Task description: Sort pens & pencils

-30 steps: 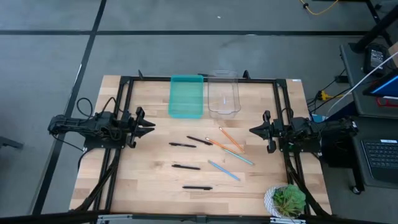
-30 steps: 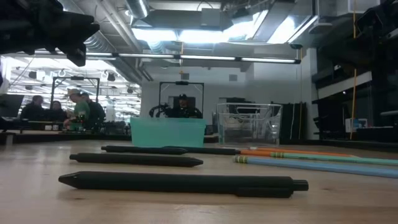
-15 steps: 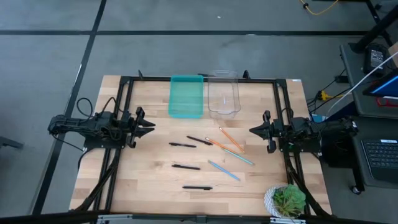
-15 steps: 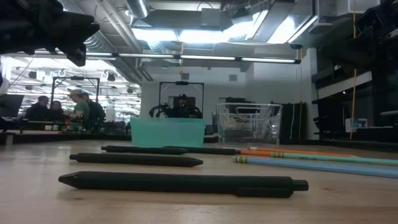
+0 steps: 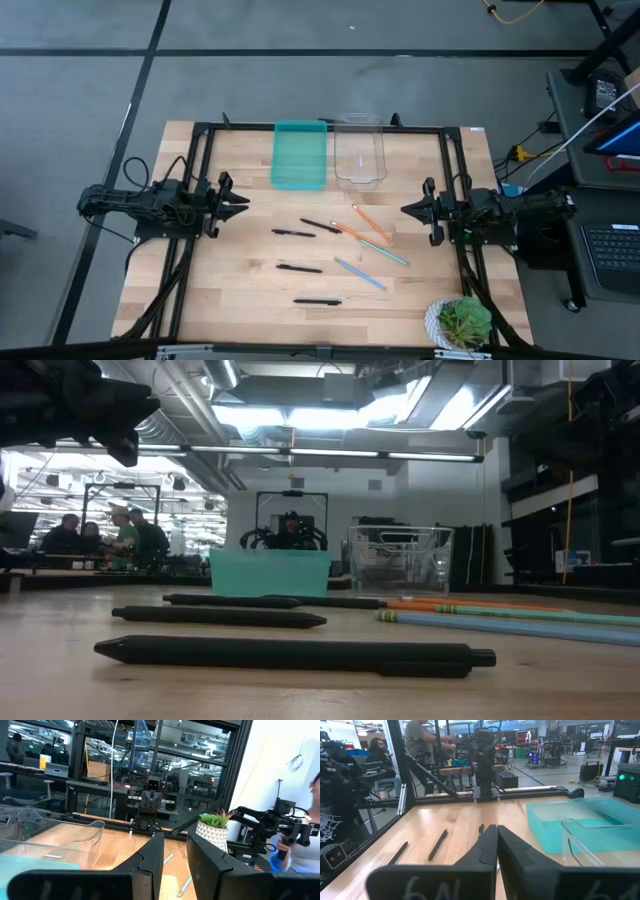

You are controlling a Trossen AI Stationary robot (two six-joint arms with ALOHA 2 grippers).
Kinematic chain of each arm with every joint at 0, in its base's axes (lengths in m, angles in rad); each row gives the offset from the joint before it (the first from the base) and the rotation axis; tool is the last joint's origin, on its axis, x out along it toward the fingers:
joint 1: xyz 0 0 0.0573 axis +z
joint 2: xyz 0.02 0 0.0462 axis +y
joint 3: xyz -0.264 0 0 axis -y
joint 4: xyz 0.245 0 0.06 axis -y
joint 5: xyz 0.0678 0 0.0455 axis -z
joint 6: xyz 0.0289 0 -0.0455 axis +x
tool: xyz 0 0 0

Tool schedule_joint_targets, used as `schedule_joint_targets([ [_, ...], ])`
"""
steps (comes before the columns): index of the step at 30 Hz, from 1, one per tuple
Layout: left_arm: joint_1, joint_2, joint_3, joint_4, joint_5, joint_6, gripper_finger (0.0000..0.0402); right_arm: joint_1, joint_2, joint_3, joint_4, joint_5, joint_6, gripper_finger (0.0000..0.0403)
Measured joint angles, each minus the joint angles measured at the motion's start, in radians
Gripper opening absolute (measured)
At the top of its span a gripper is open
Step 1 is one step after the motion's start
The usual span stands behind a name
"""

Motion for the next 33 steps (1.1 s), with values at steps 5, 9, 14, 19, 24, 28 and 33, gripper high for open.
schedule_joint_targets([
  [5, 0.000, 0.000, 0.000, 0.000, 0.000, 0.000, 0.0079, 0.000, 0.000, 0.000, 0.033, 0.016, 0.027, 0.0013],
  [9, 0.000, 0.000, 0.000, 0.000, 0.000, 0.000, 0.0079, 0.000, 0.000, 0.000, 0.042, 0.017, 0.084, 0.0013],
  [14, 0.000, 0.000, 0.000, 0.000, 0.000, 0.000, 0.0079, 0.000, 0.000, 0.000, 0.042, 0.017, 0.132, 0.0013],
  [19, 0.000, 0.000, 0.000, 0.000, -0.007, 0.028, 0.0079, 0.000, 0.000, 0.000, 0.040, -0.008, 0.137, 0.0013],
  [24, 0.000, 0.000, 0.000, 0.000, -0.007, 0.054, 0.0079, 0.000, 0.000, 0.000, 0.042, -0.019, 0.138, 0.0013],
  [28, 0.000, 0.000, 0.000, 0.001, -0.008, 0.054, 0.0079, 0.000, 0.000, 0.000, 0.064, -0.045, 0.133, 0.0013],
  [33, 0.000, 0.000, 0.000, 0.001, -0.008, 0.054, 0.0079, 0.000, 0.000, 0.000, 0.091, -0.047, 0.136, 0.0048],
])
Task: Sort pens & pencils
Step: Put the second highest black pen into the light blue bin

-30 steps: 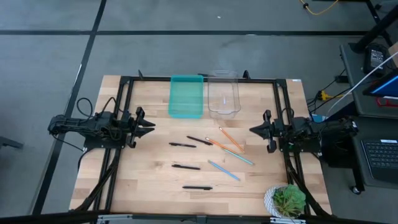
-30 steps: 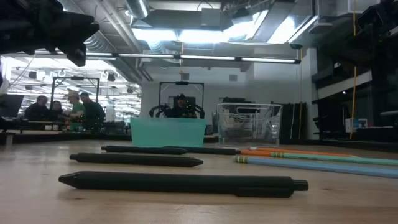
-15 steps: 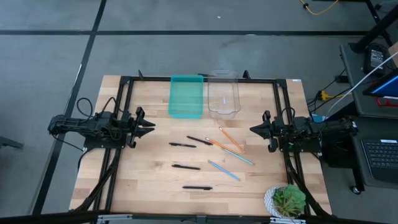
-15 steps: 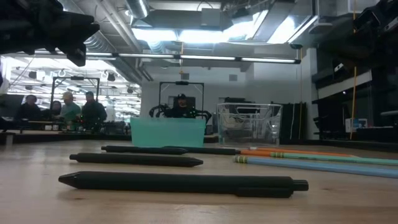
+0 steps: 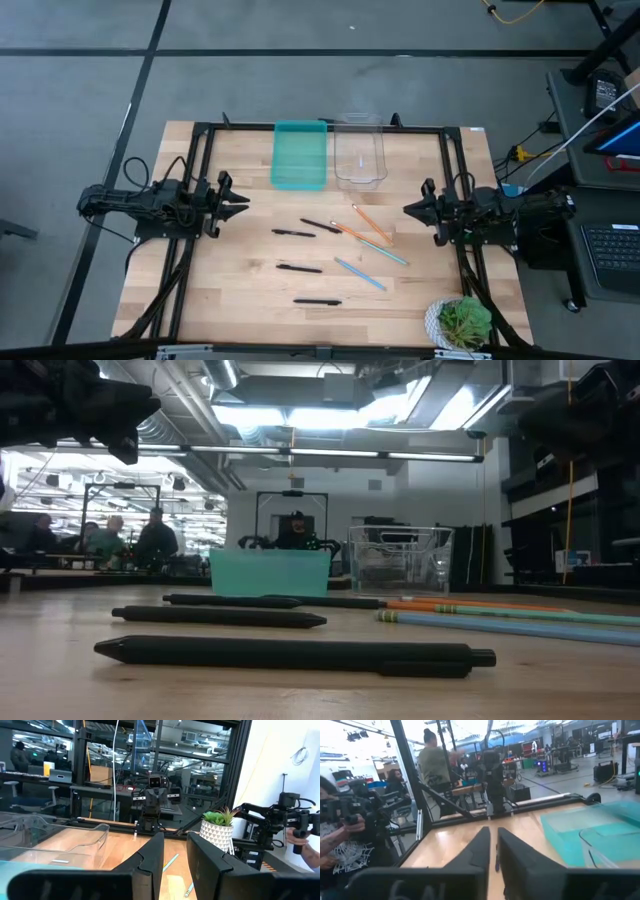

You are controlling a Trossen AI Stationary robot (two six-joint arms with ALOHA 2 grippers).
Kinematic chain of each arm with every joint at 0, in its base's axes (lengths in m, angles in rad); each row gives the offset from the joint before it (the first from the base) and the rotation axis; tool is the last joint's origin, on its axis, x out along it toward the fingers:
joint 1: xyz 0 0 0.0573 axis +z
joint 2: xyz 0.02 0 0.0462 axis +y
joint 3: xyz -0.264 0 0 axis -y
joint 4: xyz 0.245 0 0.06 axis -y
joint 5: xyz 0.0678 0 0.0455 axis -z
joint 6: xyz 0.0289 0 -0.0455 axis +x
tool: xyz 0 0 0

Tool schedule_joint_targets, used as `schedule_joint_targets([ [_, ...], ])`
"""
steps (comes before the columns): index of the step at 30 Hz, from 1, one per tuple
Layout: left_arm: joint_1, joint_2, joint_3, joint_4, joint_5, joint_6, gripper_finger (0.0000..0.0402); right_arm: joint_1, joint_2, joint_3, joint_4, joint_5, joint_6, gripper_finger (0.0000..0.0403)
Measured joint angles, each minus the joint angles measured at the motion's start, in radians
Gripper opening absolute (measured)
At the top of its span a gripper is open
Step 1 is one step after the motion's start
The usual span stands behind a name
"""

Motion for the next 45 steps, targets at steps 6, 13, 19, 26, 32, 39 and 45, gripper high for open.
schedule_joint_targets([
  [6, 0.000, 0.000, 0.000, 0.000, 0.000, -0.005, 0.0079, 0.000, 0.000, 0.000, 0.026, 0.001, -0.005, 0.0125],
  [13, 0.000, 0.000, 0.014, 0.098, 0.000, 0.076, 0.0079, 0.000, 0.001, 0.011, 0.045, 0.002, 0.079, 0.0160],
  [19, 0.000, 0.021, 0.114, -0.055, 0.000, 0.064, 0.0120, -0.013, 0.047, 0.147, -0.070, 0.053, 0.050, 0.0162],
  [26, 0.000, 0.084, 0.170, -0.047, -0.149, 0.066, 0.0182, -0.015, 0.160, 0.406, -0.387, 0.126, 0.076, 0.0162],
  [32, 0.000, 0.193, 0.223, -0.045, -0.175, 0.034, 0.0184, -0.015, 0.262, 0.566, -0.538, 0.127, 0.078, 0.0162],
  [39, 0.000, 0.421, 0.289, 0.085, -0.282, 0.018, 0.0183, -0.015, 0.446, 0.633, -0.559, 0.147, 0.043, 0.0162],
  [45, 0.000, 0.554, 0.291, 0.267, -0.481, 0.048, 0.0183, -0.016, 0.598, 0.652, -0.615, 0.268, 0.036, 0.0162],
])
